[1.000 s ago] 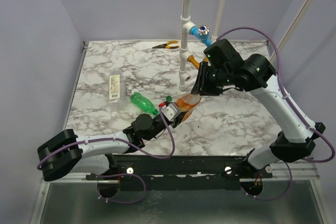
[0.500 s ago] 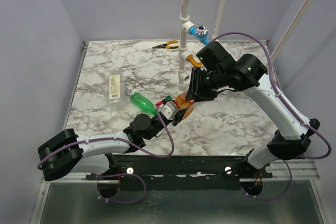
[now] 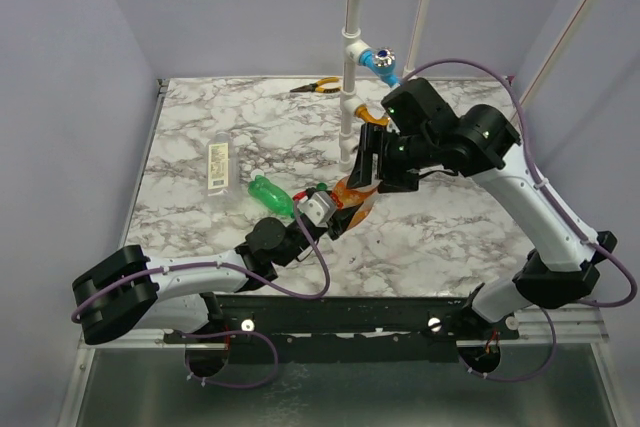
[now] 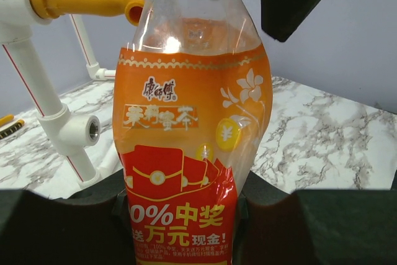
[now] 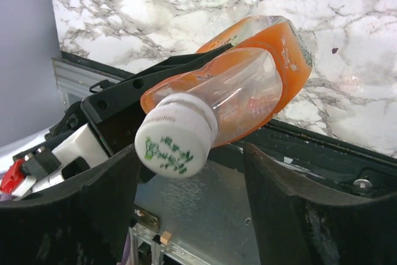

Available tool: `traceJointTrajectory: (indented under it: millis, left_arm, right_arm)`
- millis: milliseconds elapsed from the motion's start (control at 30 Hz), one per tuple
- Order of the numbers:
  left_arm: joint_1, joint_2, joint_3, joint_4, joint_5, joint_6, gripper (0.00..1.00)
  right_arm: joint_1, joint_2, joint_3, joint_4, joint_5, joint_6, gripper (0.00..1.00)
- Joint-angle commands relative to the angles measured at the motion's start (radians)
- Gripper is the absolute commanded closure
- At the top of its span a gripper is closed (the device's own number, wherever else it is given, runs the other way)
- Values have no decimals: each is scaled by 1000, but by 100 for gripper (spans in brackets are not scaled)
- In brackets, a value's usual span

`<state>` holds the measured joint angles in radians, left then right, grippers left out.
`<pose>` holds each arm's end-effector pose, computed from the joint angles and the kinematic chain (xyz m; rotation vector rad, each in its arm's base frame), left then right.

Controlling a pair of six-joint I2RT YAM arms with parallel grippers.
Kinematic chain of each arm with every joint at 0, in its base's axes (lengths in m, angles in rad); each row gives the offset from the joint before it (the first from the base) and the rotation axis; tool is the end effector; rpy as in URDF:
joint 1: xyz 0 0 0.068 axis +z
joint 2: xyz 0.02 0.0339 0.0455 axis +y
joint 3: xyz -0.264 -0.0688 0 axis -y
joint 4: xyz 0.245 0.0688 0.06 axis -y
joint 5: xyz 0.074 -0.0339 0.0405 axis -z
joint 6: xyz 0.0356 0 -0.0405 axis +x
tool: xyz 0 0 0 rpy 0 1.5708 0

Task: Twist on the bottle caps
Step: Screw the bottle cap onto the plastic bottle.

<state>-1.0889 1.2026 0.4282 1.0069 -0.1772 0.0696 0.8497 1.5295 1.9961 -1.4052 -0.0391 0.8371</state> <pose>0.1206 -0.2170 0.2565 0.6219 1.2323 -0.7398 0.1744 0.2005 0.4527 -0.0339 2.6665 0.6861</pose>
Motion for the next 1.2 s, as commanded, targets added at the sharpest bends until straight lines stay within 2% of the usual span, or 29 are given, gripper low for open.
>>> traceJointTrajectory:
  millis: [0, 200, 300, 400, 567, 800, 1167]
  left_arm:
    - [-5, 7, -2, 43, 15, -37, 100]
    - [-2, 14, -6, 26, 19, -63, 100]
    - [-1, 9, -6, 9, 32, -64, 100]
    - [3, 1, -5, -20, 56, -104, 100]
    - [15, -27, -3, -83, 107, -130, 100]
    - [25, -79, -22, -128, 151, -164, 100]
    - [26, -122, -26, -186, 176, -182, 100]
  right_arm:
    - [5, -68, -6, 64, 25, -60, 28]
    - [5, -150, -82, 163, 22, -138, 26]
    - [5, -210, -142, 207, 90, -186, 26]
    - [5, -273, -224, 278, 146, -245, 28]
    - [5, -334, -328, 397, 142, -349, 31]
    - [5, -346, -356, 458, 118, -458, 38]
    - [6, -321, -352, 459, 95, -496, 45]
